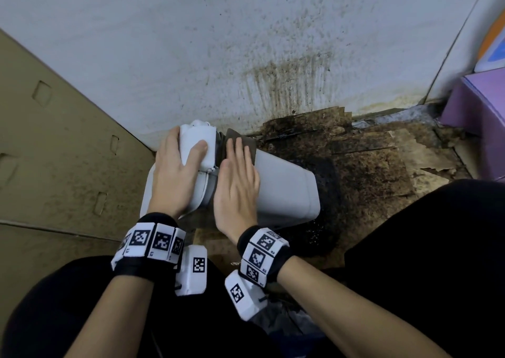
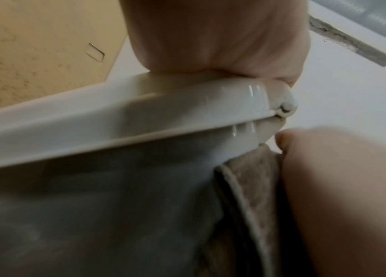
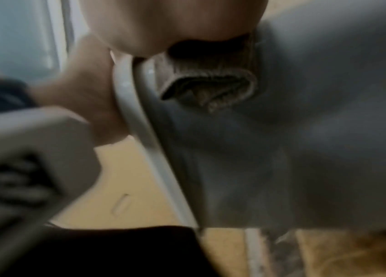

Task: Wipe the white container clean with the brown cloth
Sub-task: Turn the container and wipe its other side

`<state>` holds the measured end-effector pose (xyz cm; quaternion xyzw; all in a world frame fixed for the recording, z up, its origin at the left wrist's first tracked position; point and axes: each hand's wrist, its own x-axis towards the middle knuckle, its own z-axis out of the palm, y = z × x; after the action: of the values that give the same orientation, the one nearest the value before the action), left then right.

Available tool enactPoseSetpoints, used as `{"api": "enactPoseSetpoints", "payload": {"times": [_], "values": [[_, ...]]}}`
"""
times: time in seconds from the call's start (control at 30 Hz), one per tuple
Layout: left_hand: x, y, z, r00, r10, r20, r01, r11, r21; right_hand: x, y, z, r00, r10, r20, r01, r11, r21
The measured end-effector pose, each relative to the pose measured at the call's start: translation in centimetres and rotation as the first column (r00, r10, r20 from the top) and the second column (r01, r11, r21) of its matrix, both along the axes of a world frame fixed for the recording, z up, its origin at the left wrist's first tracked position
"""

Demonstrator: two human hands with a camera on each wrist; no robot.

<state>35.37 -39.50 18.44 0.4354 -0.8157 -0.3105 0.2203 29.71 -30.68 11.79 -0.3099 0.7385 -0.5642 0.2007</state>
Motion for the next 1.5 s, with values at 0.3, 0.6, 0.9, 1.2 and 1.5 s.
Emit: {"api": "enactPoseSetpoints", "payload": {"times": [0.3,0.6,0.9,1.2,1.5], "values": [[0.1,-0.2,0.0,0.999,0.019,-0.036,-0.018,0.999,0.031,-4.1,4.1,-6.0,0.957,0.040,-0.288,-0.046,0.999,-0.013],[0.0,-0.1,0.2,0.999,0.022,-0.046,-0.021,1.000,0.020,-8.3,7.9,-14.9,0.981,-0.193,-0.008,0.192,0.973,0.127],[0.1,-0.3,0.1,0.999,0.019,-0.037,-0.018,1.000,0.022,-8.2,6.3,-13.2,0.960,-0.270,0.073,0.244,0.937,0.248],[0.3,-0.2,-0.1,1.000,-0.009,-0.030,0.010,1.000,0.011,-3.9,1.0,-3.4,0.999,-0.028,0.035,0.024,0.993,0.116],[0.4,0.0,0.0,0.999,0.013,-0.043,-0.012,0.999,0.035,-3.6,1.1,-2.6,0.944,0.142,-0.297,-0.133,0.990,0.050]]}}
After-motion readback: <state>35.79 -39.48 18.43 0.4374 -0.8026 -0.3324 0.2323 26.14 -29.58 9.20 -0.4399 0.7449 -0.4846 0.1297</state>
